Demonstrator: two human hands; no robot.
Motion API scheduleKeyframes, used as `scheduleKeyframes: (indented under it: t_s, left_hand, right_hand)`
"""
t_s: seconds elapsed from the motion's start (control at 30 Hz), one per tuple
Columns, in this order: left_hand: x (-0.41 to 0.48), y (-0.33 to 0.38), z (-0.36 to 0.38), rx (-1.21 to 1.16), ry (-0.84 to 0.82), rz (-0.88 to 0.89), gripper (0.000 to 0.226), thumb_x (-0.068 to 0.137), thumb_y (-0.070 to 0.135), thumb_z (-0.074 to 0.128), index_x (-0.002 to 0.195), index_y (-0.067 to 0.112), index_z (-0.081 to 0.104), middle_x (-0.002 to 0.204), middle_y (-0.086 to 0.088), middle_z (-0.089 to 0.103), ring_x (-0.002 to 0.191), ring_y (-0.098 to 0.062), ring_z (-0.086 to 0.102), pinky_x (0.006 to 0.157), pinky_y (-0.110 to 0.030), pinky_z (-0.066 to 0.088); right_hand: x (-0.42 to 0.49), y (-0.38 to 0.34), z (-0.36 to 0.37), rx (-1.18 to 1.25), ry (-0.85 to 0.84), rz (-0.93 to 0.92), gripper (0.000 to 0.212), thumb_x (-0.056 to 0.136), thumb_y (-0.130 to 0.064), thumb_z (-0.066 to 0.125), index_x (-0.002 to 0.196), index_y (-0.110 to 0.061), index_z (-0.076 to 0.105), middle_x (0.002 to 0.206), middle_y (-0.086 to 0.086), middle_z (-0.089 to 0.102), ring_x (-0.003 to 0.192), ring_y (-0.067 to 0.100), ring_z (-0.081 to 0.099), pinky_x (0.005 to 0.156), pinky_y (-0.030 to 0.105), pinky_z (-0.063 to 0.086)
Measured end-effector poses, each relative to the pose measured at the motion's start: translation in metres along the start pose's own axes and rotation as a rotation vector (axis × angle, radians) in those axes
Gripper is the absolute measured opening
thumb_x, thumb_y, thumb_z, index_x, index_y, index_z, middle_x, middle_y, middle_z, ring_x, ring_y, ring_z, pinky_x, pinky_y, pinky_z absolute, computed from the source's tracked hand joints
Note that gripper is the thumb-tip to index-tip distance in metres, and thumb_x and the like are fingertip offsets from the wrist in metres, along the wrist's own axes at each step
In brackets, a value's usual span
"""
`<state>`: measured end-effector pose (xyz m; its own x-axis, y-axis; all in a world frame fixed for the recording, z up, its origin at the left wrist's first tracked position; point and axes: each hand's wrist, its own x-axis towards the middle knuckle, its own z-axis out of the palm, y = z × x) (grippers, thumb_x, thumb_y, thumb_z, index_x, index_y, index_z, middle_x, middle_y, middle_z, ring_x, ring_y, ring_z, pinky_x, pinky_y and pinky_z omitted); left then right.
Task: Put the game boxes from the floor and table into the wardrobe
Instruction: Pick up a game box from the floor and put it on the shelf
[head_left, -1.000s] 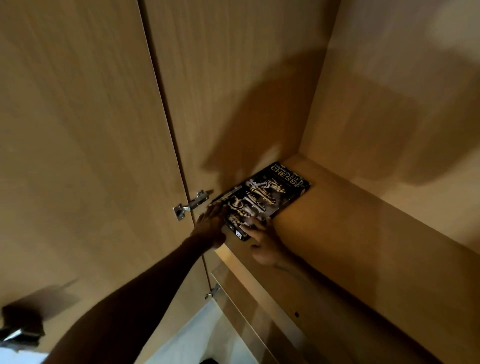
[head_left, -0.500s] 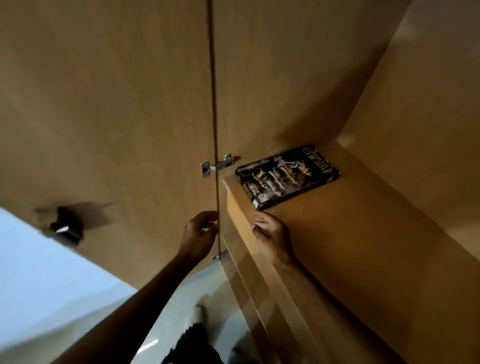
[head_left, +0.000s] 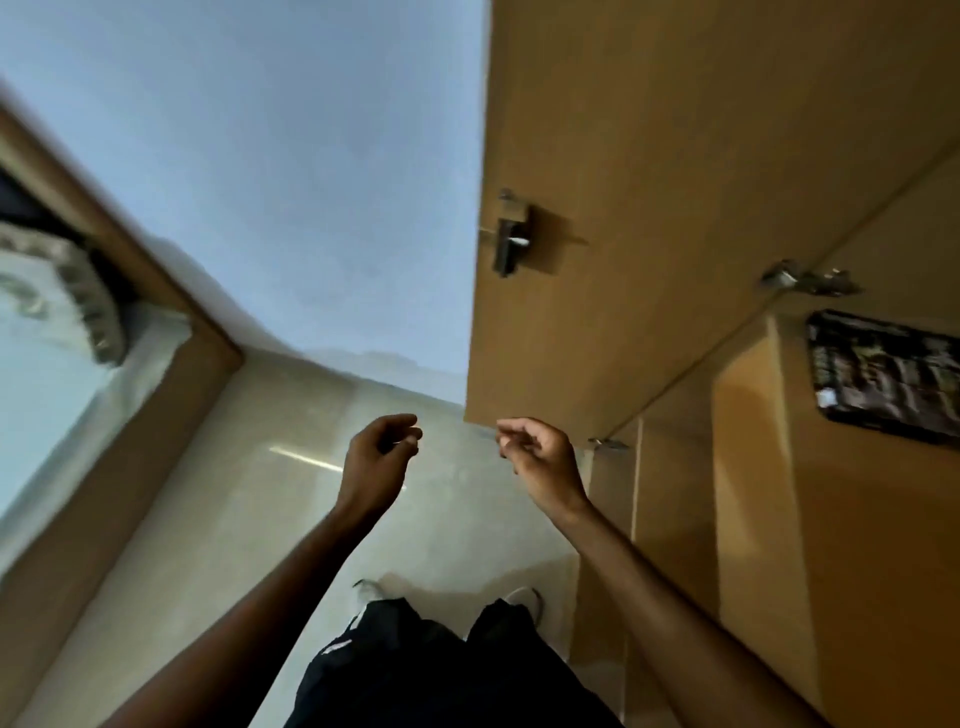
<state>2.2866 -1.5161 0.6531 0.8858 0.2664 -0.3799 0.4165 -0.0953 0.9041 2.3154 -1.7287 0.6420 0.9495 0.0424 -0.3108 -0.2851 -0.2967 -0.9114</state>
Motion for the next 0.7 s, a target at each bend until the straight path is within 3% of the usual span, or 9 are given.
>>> scheduleKeyframes:
  t_s: [0.13,0.43,0.57,0.7]
  left_hand:
    - [-0.010,-0.019,-0.084,-0.069,0.140,-0.012,0.031,0.089,-0.001,0.057,0.113,0.015,0.066,0.099,-0.001,0.073,0.089,-0.013,0.067,0.073,-0.021,0.046]
    - [-0.047,-0.082,-0.297,-0.221,0.469,-0.083,0.029,0.089,-0.004,0.057,0.111,0.013,0.065,0.100,-0.005,0.072,0.090,-0.010,0.067,0.074,-0.010,0.051]
    - [-0.072,-0.114,-0.382,-0.317,0.705,-0.116,0.029,0.088,-0.002,0.060,0.110,0.017,0.066,0.099,-0.004,0.073,0.094,-0.013,0.068,0.083,-0.020,0.054]
    - [-0.100,-0.140,-0.455,-0.421,0.929,-0.185,0.029,0.088,-0.003,0.060,0.111,0.013,0.066,0.098,-0.005,0.073,0.090,-0.012,0.068,0.079,-0.018,0.053]
  right_hand:
    - [-0.001,-0.026,0.087,-0.053,-0.154,-0.019,0.015,0.085,-0.024,0.064,0.097,-0.026,0.072,0.094,-0.004,0.074,0.090,0.014,0.069,0.080,0.032,0.056]
    - [-0.018,-0.095,0.326,-0.191,-0.521,-0.139,0.017,0.090,-0.017,0.064,0.105,-0.018,0.072,0.098,-0.001,0.074,0.090,0.013,0.069,0.078,0.026,0.056]
    - [-0.034,-0.122,0.437,-0.270,-0.759,-0.196,0.016,0.090,-0.014,0.064,0.104,-0.016,0.072,0.097,0.002,0.074,0.088,0.014,0.068,0.074,0.024,0.052]
    - [-0.053,-0.144,0.543,-0.354,-0.974,-0.251,0.016,0.088,-0.012,0.064,0.099,-0.019,0.073,0.093,0.001,0.074,0.082,0.010,0.067,0.075,0.027,0.054]
